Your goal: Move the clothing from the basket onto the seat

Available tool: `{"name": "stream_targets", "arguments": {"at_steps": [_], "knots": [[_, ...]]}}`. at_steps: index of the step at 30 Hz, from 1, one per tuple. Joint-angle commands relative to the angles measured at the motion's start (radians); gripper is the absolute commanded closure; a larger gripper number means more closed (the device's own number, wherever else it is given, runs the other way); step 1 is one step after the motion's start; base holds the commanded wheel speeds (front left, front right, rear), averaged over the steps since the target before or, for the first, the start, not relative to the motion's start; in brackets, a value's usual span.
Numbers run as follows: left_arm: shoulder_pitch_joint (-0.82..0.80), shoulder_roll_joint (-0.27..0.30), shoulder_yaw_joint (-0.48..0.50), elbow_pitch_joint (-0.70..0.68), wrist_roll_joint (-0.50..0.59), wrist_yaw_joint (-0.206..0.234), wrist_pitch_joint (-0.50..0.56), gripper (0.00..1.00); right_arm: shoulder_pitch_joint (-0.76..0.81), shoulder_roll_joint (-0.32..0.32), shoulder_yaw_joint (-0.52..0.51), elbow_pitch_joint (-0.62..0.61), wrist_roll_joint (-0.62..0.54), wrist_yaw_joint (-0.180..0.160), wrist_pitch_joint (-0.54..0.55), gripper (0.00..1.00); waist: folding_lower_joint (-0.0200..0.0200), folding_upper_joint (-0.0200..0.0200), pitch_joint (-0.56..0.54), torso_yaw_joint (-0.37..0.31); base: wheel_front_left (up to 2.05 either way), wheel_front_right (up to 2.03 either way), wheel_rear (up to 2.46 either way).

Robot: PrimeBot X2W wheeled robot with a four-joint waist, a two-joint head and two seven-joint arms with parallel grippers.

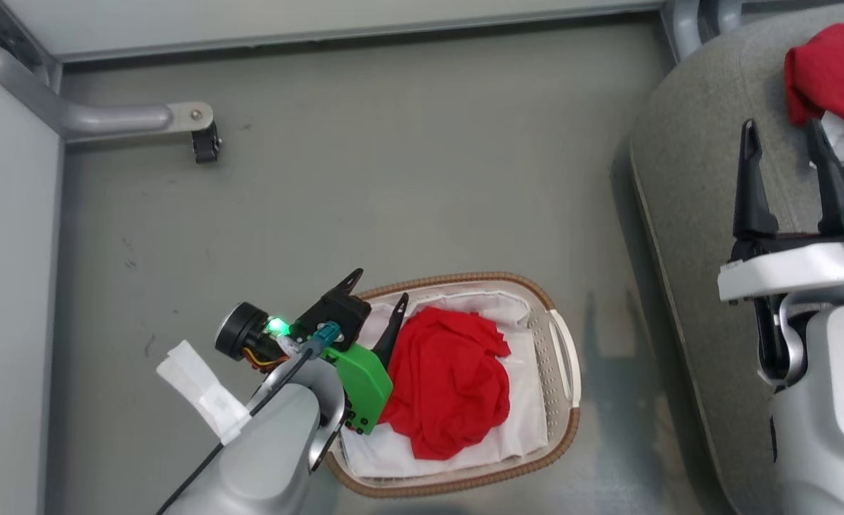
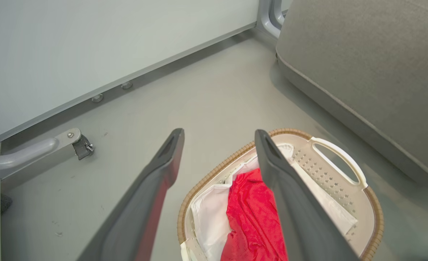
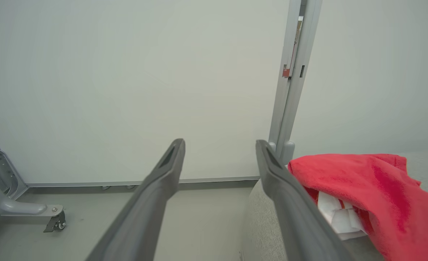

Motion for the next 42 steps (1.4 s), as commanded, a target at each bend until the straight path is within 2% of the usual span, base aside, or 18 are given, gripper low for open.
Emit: {"name": "stream_targets", "arguments": {"at_steps": [1,7,13,19,23,31,38,42], "knots": [[-0.044,0.007,-0.040,0.028,-0.004,-0.003,0.001,0.00,-0.034,-0.002,0.006,-0.009,0.026,-0.001,-0.005,0.00,0.0000,0.0093,0.158,-0.058,0.00,0.00,0.00],[-0.159,0.007,-0.175,0.172,0.008,-0.006,0.029,0.00,-0.125,-0.002,0.046,-0.045,0.086,-0.001,-0.005,0.00,0.0000,0.0093,0.310,-0.139,0.00,0.00,0.00],[-0.261,0.014,-0.258,0.323,0.048,-0.008,0.049,0.00,-0.217,-0.002,0.098,-0.084,0.135,-0.001,-0.005,0.00,0.0000,0.0093,0.456,-0.234,0.00,0.00,0.00],[-0.327,0.027,-0.265,0.414,0.038,-0.008,0.056,0.00,-0.267,-0.001,0.115,-0.132,0.181,-0.001,-0.005,0.00,0.0000,0.0093,0.550,-0.297,0.00,0.00,0.00],[-0.372,0.036,-0.269,0.467,0.043,0.024,0.074,0.00,-0.292,-0.001,0.134,-0.163,0.203,-0.001,-0.005,0.00,0.0000,0.0093,0.600,-0.327,0.00,0.00,0.00],[-0.408,0.033,-0.249,0.503,0.017,0.110,0.117,0.00,-0.307,-0.001,0.157,-0.190,0.230,-0.001,-0.005,0.00,0.0000,0.0093,0.626,-0.350,0.00,0.00,0.00],[-0.429,0.052,-0.237,0.518,0.009,0.203,0.142,0.00,-0.308,-0.002,0.175,-0.206,0.245,-0.001,-0.005,0.00,0.0000,0.0093,0.641,-0.367,0.00,0.00,0.00],[-0.448,0.065,-0.241,0.520,0.019,0.264,0.119,0.00,-0.300,-0.002,0.172,-0.211,0.249,-0.001,-0.005,0.00,0.0000,0.0093,0.652,-0.368,0.00,0.00,0.00]]}}
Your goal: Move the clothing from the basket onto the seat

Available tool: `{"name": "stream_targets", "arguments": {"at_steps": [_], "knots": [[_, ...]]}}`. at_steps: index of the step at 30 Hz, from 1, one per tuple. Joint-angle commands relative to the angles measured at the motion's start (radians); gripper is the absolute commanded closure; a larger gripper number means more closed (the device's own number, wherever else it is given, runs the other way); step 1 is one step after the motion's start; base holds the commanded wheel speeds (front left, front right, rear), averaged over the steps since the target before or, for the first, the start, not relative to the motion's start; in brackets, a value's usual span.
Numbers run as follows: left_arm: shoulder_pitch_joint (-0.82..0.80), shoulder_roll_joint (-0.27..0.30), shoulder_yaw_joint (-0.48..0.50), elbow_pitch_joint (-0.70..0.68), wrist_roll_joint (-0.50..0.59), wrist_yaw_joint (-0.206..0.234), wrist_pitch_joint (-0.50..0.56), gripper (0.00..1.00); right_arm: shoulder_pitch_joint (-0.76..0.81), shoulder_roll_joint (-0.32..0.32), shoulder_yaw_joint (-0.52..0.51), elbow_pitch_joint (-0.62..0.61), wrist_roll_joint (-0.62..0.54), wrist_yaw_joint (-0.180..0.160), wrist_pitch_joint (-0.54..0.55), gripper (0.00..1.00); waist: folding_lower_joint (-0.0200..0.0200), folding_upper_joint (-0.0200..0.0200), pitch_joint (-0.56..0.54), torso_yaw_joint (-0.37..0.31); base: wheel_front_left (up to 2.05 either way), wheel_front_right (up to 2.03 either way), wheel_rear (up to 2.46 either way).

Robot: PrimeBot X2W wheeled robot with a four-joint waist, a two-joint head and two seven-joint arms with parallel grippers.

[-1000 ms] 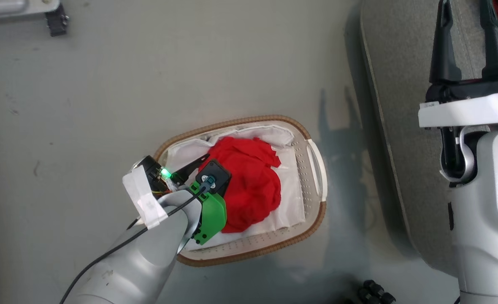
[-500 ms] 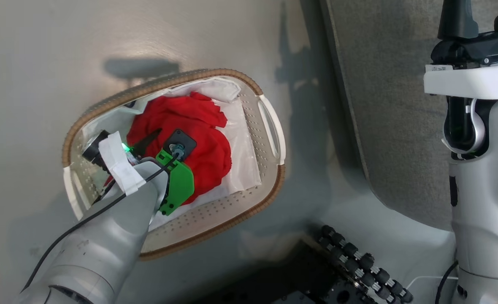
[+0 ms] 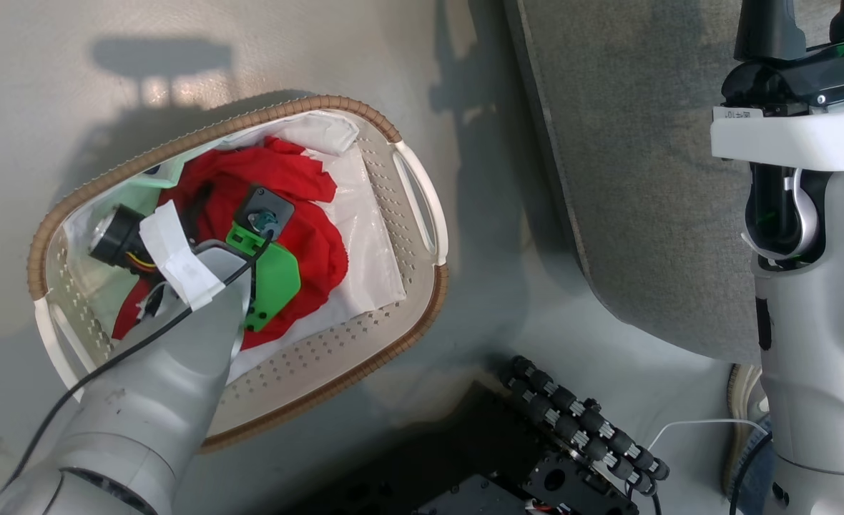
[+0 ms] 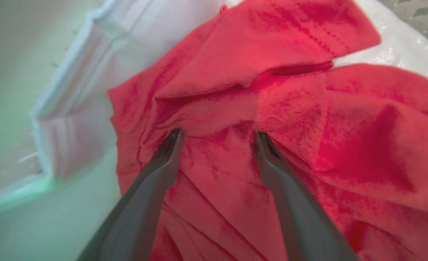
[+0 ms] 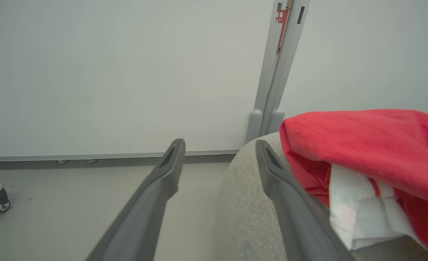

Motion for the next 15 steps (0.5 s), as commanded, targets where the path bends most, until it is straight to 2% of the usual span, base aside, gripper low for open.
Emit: {"name": "stream_targets", "arguments": {"at_steps": [1,4,7,12,13,14,15], "knots": [[-0.029,0.015,-0.007,0.003,0.019,0.029,-0.016,0.00,0.003,-0.001,-0.002,-0.003,0.006,-0.001,-0.005,0.00,-0.0001,0.0093,0.008,0.000,0.00,0.00,0.00],[-0.027,0.011,-0.007,0.006,0.007,0.055,-0.015,0.00,0.008,-0.001,-0.003,0.004,0.010,-0.001,-0.005,0.00,-0.0001,0.0093,0.013,0.004,0.00,0.00,0.00],[-0.025,0.011,-0.010,0.008,0.005,0.060,0.006,0.00,0.008,-0.001,0.004,0.007,0.011,-0.001,-0.005,0.00,-0.0001,0.0093,0.018,0.005,0.00,0.00,0.00],[0.002,0.013,-0.006,0.014,-0.018,0.030,0.100,0.00,0.011,-0.001,0.007,0.002,0.006,-0.001,-0.005,0.00,-0.0001,0.0093,0.025,0.011,0.00,0.00,0.00],[0.004,0.012,-0.008,0.015,-0.020,0.022,0.111,0.18,0.011,-0.001,0.006,0.002,0.005,-0.001,-0.005,0.00,-0.0001,0.0093,0.026,0.012,0.00,0.00,0.00],[0.007,0.011,-0.010,0.015,-0.024,0.014,0.119,0.57,0.012,-0.001,0.005,0.002,0.003,-0.001,-0.005,0.00,-0.0001,0.0093,0.027,0.013,0.00,0.00,0.00],[0.009,0.009,-0.013,0.015,-0.026,0.008,0.124,0.85,0.011,-0.001,0.004,0.003,0.002,-0.001,-0.005,0.00,-0.0001,0.0093,0.028,0.014,0.00,0.00,0.00]]}}
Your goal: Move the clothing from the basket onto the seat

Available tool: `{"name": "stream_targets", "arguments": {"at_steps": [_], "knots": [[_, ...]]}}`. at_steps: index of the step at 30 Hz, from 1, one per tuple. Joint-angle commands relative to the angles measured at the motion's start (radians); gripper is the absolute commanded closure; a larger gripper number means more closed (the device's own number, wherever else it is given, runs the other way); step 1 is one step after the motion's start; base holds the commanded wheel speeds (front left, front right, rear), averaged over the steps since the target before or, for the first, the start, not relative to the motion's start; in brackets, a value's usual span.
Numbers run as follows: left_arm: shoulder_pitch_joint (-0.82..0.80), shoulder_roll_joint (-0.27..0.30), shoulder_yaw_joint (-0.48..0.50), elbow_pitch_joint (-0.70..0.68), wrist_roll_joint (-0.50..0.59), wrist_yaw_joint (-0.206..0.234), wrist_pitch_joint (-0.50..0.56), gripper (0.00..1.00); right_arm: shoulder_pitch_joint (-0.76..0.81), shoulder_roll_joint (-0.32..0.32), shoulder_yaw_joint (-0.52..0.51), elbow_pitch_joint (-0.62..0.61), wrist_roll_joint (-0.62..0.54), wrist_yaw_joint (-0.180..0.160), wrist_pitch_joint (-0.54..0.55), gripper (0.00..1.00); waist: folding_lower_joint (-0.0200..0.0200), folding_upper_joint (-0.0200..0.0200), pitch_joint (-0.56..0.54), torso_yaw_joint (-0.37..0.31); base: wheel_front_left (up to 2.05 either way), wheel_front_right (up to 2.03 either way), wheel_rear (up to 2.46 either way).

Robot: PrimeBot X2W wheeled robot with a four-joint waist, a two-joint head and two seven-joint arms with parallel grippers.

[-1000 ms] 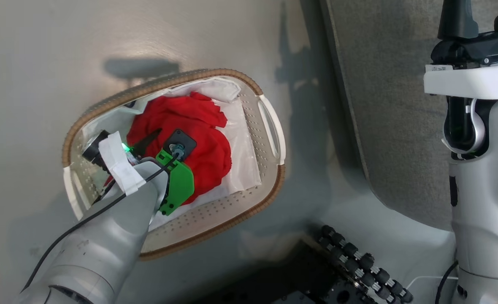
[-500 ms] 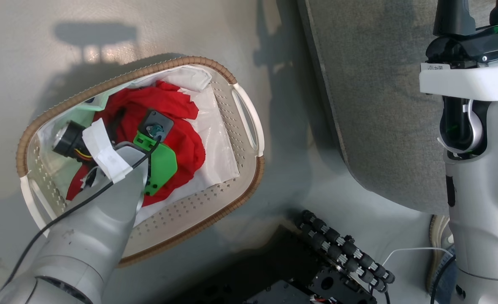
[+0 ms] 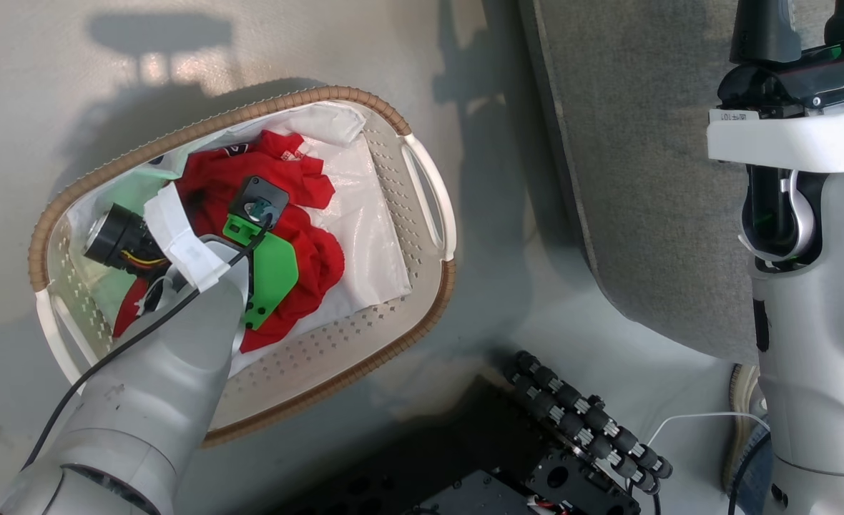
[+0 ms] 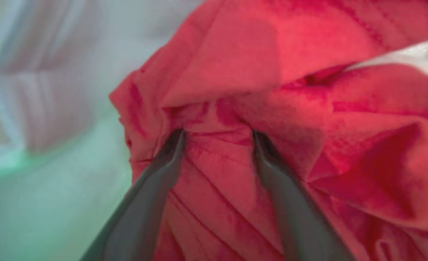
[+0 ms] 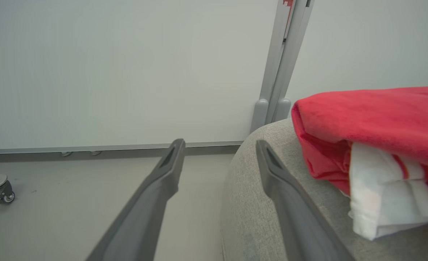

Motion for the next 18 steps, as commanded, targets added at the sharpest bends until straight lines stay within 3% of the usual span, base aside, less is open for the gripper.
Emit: {"name": "stream_targets", "arguments": {"at_steps": [1,8,18], "knots": [[0.021,0.006,-0.002,0.008,-0.009,-0.012,0.009,1.00,0.009,-0.001,-0.001,0.001,-0.004,-0.001,-0.005,0.00,-0.0001,0.0093,0.002,0.002,0.00,0.00,0.00],[0.032,-0.017,-0.007,-0.011,-0.031,-0.054,-0.046,1.00,0.012,-0.001,0.002,0.017,-0.013,-0.001,-0.005,0.00,-0.0001,0.0093,-0.026,0.025,0.00,0.00,0.00],[0.105,-0.045,-0.026,-0.097,-0.071,-0.113,-0.197,1.00,0.067,-0.002,-0.019,0.050,-0.077,-0.001,-0.005,0.00,-0.0001,0.0093,-0.171,0.121,0.00,0.00,0.00]]}}
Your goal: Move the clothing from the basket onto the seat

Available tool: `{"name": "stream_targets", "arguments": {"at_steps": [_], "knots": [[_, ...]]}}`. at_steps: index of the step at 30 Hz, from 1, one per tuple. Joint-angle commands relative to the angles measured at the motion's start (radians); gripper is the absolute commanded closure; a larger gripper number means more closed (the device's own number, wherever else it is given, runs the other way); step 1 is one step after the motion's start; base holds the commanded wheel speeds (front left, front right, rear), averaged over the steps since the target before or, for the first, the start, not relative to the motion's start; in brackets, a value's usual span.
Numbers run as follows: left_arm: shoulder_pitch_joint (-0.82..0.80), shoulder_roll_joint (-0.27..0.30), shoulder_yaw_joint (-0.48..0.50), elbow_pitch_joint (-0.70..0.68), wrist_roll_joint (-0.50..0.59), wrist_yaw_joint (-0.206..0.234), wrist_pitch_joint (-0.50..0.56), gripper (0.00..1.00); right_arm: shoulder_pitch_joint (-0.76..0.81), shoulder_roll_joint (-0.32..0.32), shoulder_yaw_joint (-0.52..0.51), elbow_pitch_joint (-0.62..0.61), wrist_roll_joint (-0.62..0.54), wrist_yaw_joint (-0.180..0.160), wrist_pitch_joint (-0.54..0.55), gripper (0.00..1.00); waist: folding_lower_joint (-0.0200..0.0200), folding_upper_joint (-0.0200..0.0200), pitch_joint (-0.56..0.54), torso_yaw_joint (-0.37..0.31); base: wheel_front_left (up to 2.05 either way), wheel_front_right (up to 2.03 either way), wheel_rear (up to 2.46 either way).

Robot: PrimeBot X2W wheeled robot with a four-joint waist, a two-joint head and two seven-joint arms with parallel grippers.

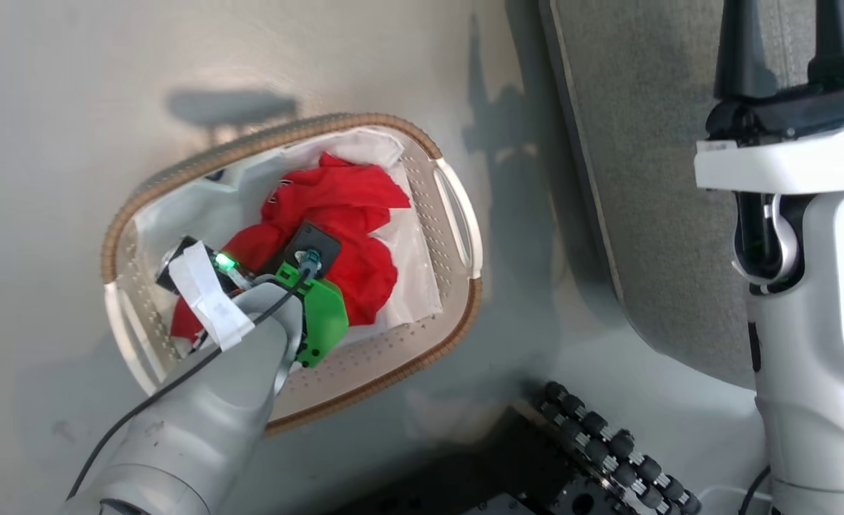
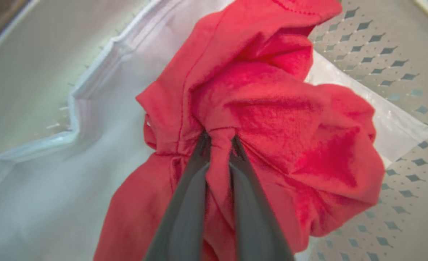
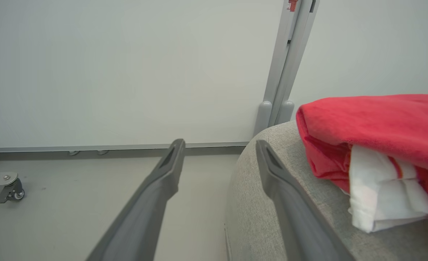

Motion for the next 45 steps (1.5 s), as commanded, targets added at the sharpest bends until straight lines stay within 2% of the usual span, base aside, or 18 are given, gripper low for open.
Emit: {"name": "stream_targets", "arguments": {"at_steps": [1,8,11,17,25,33,45], "knots": [[0.014,-0.003,-0.002,-0.013,-0.008,-0.007,-0.017,1.00,0.020,-0.003,-0.003,0.008,-0.013,-0.001,-0.005,0.00,-0.0001,0.0093,-0.076,0.058,0.00,0.00,0.00],[0.058,-0.006,-0.005,-0.120,-0.040,-0.031,-0.103,1.00,0.095,-0.004,-0.007,0.048,-0.085,-0.001,-0.005,0.00,-0.0001,0.0093,-0.234,0.129,0.00,0.00,0.00],[0.071,-0.004,-0.006,-0.183,-0.051,-0.059,-0.119,1.00,0.136,-0.004,-0.011,0.067,-0.110,-0.001,-0.005,0.00,-0.0001,0.0093,-0.313,0.159,0.00,0.00,0.00],[0.044,0.045,-0.004,-0.315,-0.044,-0.087,-0.128,1.00,0.218,-0.004,0.000,0.104,-0.150,-0.001,-0.005,0.00,-0.0001,0.0093,-0.466,0.201,0.00,0.00,0.00],[0.009,0.104,0.009,-0.439,-0.081,-0.123,-0.101,1.00,0.312,-0.003,0.066,0.147,-0.168,-0.001,-0.005,0.00,-0.0001,0.0093,-0.634,0.221,0.00,0.00,0.00],[-0.007,0.140,0.025,-0.535,-0.113,-0.126,-0.049,1.00,0.370,-0.004,0.150,0.180,-0.165,-0.001,-0.005,0.00,-0.0001,0.0093,-0.756,0.214,0.00,0.00,0.00],[-0.042,0.136,0.042,-0.681,-0.156,-0.111,0.030,1.00,0.349,-0.003,0.251,0.230,-0.158,-0.001,-0.005,0.00,-0.0001,0.0093,-0.834,0.223,0.00,0.00,0.00]]}}
